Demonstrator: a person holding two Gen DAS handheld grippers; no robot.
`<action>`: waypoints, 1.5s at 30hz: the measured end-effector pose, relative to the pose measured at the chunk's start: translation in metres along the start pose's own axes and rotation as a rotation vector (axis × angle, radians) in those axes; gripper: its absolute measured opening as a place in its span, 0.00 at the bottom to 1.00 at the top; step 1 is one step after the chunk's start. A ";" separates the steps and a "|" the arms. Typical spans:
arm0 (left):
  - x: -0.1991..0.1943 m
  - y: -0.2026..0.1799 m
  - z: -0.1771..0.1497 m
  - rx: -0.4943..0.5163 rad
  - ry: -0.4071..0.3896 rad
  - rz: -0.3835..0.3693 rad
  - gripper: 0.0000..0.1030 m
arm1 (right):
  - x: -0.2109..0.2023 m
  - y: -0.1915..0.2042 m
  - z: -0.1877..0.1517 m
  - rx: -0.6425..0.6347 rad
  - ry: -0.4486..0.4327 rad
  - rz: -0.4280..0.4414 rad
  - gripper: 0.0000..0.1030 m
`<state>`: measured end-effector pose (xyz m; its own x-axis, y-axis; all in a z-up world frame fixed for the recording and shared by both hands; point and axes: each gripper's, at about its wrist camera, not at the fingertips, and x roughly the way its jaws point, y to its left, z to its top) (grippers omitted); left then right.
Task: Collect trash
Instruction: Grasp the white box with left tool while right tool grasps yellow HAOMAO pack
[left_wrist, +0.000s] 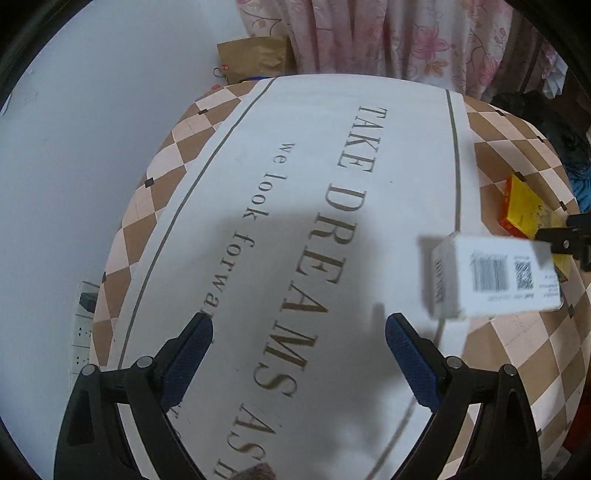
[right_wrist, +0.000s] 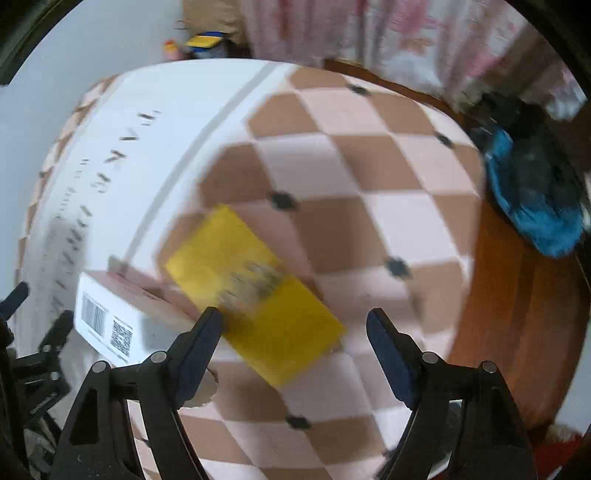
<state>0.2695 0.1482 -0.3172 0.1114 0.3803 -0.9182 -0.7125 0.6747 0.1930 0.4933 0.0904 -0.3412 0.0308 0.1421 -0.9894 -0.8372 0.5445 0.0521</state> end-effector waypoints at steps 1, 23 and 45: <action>0.000 0.001 0.000 0.002 0.003 0.000 0.93 | 0.003 0.007 0.004 -0.024 0.011 0.005 0.80; -0.052 -0.089 0.005 0.658 -0.023 -0.230 0.93 | 0.007 -0.057 -0.071 0.291 0.099 0.002 0.75; -0.009 -0.095 0.022 0.620 0.067 -0.287 0.49 | 0.002 -0.032 -0.065 0.197 0.017 -0.087 0.63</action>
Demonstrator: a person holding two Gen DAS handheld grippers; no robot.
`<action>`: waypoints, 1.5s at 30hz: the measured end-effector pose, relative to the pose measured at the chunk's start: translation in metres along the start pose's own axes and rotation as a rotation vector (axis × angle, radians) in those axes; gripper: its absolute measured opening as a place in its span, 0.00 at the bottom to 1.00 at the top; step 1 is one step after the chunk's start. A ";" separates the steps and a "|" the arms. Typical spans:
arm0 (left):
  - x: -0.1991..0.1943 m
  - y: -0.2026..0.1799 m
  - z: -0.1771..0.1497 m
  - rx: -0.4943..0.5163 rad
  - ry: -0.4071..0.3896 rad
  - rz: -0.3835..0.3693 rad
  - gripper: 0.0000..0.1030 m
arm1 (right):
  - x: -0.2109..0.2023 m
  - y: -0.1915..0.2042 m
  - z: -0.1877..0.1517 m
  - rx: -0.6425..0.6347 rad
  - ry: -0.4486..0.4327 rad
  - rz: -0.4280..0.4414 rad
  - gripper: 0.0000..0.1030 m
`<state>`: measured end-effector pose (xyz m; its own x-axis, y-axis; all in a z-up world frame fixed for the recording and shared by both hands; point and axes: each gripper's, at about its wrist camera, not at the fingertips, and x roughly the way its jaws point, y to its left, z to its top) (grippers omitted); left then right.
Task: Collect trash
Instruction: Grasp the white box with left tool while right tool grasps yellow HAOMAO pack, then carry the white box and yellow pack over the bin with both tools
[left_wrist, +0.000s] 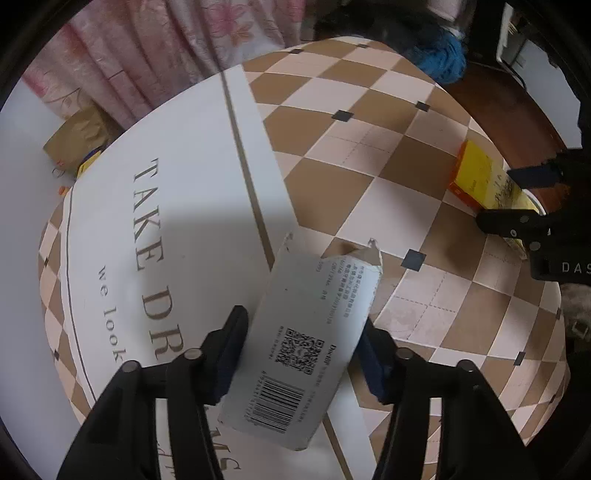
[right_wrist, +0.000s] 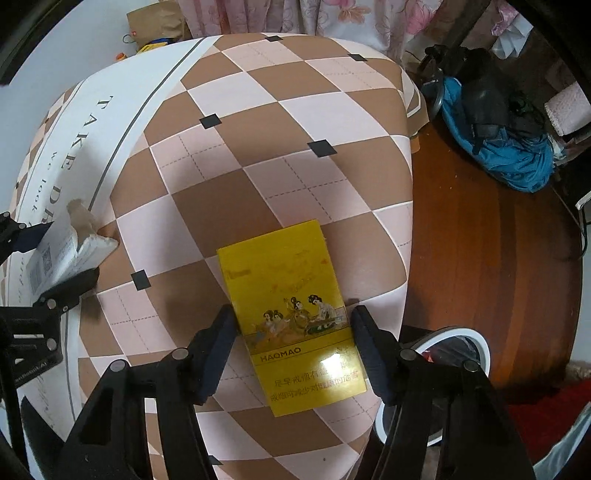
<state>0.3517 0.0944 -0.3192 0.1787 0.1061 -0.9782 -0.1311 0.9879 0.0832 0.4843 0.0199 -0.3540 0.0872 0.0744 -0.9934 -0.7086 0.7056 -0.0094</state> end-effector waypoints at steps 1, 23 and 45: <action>0.000 -0.001 0.000 -0.011 -0.001 0.008 0.48 | -0.001 0.001 -0.002 0.002 -0.004 0.001 0.63; -0.152 -0.061 -0.048 -0.323 -0.335 0.116 0.48 | -0.141 -0.029 -0.130 0.252 -0.375 0.086 0.61; -0.074 -0.308 0.069 -0.147 -0.121 -0.372 0.48 | -0.116 -0.300 -0.309 0.701 -0.278 0.039 0.61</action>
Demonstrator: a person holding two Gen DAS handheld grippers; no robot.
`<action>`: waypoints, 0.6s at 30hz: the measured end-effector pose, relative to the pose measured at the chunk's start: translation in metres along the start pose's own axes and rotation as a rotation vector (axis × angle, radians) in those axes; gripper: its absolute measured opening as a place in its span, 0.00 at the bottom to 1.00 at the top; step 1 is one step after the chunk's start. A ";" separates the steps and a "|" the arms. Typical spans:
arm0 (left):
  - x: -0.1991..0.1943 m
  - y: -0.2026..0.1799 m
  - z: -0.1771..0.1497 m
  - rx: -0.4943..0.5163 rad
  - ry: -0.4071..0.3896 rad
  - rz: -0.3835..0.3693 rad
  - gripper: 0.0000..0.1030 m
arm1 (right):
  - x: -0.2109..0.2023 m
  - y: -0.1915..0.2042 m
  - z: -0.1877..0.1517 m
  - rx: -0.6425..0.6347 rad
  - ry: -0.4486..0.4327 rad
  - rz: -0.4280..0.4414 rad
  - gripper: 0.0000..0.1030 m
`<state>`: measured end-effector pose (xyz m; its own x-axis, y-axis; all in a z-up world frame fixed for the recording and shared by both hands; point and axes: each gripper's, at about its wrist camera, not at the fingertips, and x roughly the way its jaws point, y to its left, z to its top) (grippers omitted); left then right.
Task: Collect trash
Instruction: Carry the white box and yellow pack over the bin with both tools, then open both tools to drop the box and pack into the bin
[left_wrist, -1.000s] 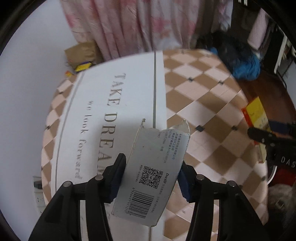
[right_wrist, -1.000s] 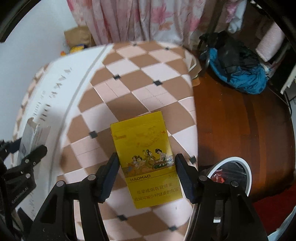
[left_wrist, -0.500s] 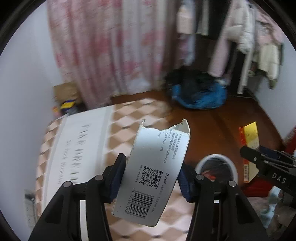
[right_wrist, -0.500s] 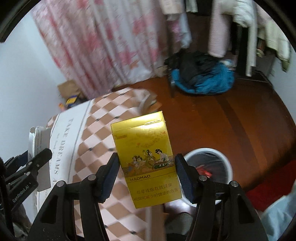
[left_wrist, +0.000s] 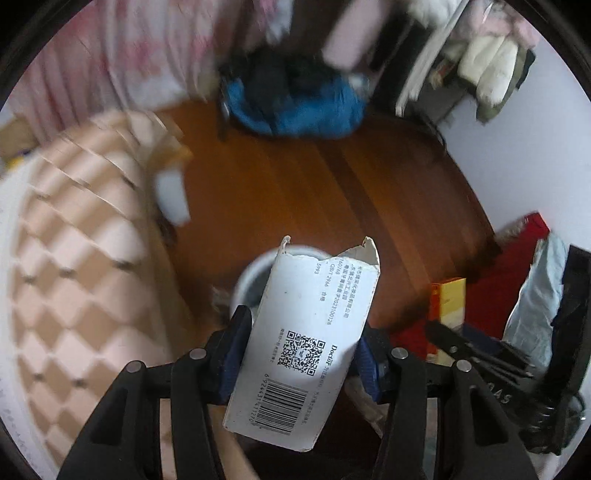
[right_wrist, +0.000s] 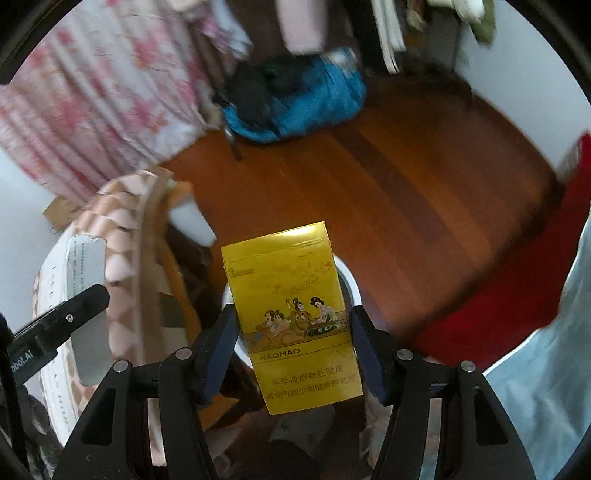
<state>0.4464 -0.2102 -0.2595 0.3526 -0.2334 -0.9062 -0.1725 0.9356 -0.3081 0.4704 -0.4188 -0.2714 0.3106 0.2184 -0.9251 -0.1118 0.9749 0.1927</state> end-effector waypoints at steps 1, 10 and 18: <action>0.018 0.001 0.003 -0.016 0.038 -0.012 0.48 | 0.014 -0.010 -0.001 0.018 0.028 0.003 0.61; 0.107 0.007 0.022 -0.069 0.205 0.006 0.90 | 0.134 -0.064 -0.006 0.141 0.217 0.028 0.61; 0.100 0.014 0.007 -0.068 0.186 0.105 0.92 | 0.176 -0.059 -0.005 0.155 0.269 0.062 0.97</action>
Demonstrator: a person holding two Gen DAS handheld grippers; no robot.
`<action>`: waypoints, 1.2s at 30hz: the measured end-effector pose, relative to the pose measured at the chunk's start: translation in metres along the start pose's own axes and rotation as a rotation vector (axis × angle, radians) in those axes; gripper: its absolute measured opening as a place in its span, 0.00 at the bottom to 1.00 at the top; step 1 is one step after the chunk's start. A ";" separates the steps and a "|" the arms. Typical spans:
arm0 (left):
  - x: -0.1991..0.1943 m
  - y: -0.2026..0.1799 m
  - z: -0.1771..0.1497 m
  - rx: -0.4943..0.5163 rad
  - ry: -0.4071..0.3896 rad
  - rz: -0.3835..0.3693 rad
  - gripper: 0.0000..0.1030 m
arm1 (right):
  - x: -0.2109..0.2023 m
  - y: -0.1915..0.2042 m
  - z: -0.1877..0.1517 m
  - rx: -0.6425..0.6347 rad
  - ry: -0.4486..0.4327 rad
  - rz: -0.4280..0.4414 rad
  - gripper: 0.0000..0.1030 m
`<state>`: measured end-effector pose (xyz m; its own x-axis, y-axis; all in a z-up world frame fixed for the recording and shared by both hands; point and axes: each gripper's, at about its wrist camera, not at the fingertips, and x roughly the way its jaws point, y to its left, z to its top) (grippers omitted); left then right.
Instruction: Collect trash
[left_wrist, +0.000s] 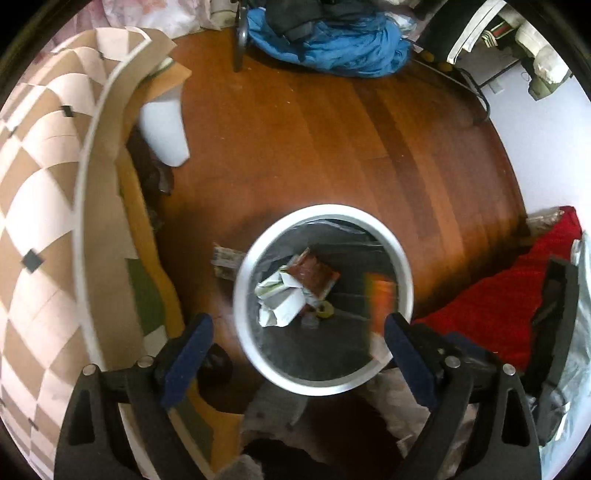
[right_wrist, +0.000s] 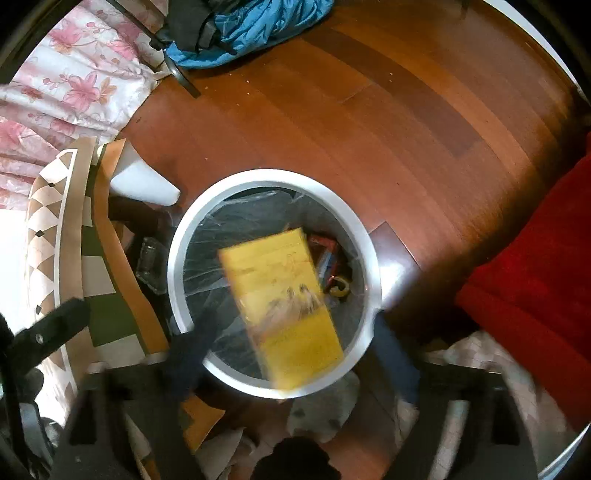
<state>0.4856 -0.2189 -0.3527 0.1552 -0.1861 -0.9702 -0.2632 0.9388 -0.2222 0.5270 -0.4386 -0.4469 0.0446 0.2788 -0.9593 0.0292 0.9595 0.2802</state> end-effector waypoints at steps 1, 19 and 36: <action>-0.004 0.002 -0.002 0.003 -0.011 0.022 0.92 | -0.001 0.001 0.000 -0.001 0.002 0.004 1.00; -0.098 0.004 -0.064 0.096 -0.164 0.143 0.92 | -0.103 0.045 -0.070 -0.126 -0.048 -0.189 1.00; -0.252 -0.004 -0.127 0.187 -0.341 0.015 0.92 | -0.289 0.083 -0.160 -0.180 -0.272 -0.032 1.00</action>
<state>0.3265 -0.2124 -0.1195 0.4683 -0.0941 -0.8786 -0.0948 0.9832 -0.1559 0.3573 -0.4332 -0.1517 0.3120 0.2509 -0.9164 -0.1415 0.9660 0.2164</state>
